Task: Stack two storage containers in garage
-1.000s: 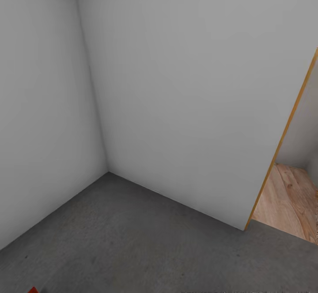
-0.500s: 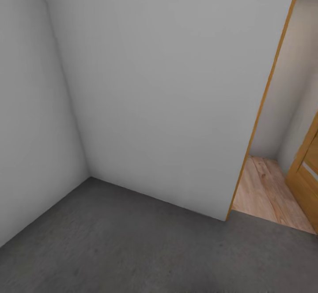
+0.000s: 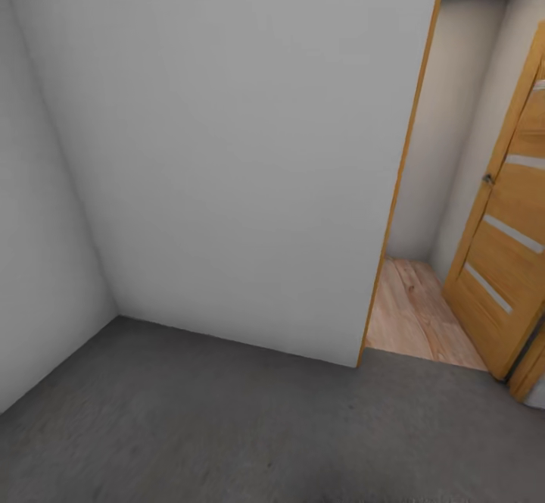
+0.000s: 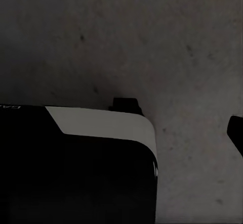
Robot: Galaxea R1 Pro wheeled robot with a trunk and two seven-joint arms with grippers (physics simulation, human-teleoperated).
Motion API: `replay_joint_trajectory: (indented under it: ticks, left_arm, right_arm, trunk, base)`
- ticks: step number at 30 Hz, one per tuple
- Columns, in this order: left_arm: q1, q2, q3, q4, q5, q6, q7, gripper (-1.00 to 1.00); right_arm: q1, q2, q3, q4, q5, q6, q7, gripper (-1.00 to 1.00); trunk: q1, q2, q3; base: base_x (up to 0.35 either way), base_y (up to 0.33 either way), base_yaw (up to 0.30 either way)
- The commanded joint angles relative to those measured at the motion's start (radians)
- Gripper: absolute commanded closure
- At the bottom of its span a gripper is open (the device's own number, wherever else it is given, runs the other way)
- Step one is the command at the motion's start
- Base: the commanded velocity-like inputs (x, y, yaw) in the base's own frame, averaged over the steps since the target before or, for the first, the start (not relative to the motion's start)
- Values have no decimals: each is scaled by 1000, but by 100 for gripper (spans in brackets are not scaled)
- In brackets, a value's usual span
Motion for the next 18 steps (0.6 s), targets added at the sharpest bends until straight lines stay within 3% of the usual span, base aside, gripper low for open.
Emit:
replay_joint_trajectory:
  ticks: [1, 18]
  left_arm:
    - [0, 0, -1, 1, 9, -2, -5, -100]
    - [0, -1, -2, 0, 11, -2, 0, -100]
  right_arm:
    - [-1, 1, 8, 3, -8, -5, 1, -100]
    - [-2, 1, 8, 2, -13, -5, 2, -100]
  trunk:
    - [0, -1, -1]
    - [0, -1, -1]
  base:
    - [0, 0, -286]
    - [0, 0, -286]
